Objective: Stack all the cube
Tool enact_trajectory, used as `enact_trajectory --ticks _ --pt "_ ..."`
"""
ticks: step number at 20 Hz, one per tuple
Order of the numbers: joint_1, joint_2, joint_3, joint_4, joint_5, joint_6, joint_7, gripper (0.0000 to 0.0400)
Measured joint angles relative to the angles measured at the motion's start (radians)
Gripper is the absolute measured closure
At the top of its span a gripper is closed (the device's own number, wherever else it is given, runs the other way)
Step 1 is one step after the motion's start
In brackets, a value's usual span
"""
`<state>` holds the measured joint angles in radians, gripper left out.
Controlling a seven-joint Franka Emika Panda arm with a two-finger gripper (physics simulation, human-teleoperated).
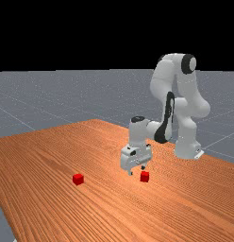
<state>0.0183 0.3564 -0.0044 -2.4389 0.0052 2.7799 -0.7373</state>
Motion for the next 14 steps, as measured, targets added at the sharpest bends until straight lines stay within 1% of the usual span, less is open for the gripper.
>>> enact_trajectory --ticks 4,6,8,10,13,14 --pt "0.095 0.008 0.008 0.015 -0.004 -0.007 0.137 0.0000" --pt "0.116 0.010 0.017 0.020 -0.009 -0.009 0.146 0.0000" --pt "0.110 0.030 0.026 0.051 -0.010 -0.040 0.118 0.0000" --pt "0.088 0.025 0.025 0.032 -0.016 -0.008 0.076 0.0000" --pt "0.039 0.021 0.019 0.024 -0.012 -0.005 0.014 0.0000" --pt "0.046 0.021 0.001 0.024 -0.022 -0.005 0.037 0.0000"
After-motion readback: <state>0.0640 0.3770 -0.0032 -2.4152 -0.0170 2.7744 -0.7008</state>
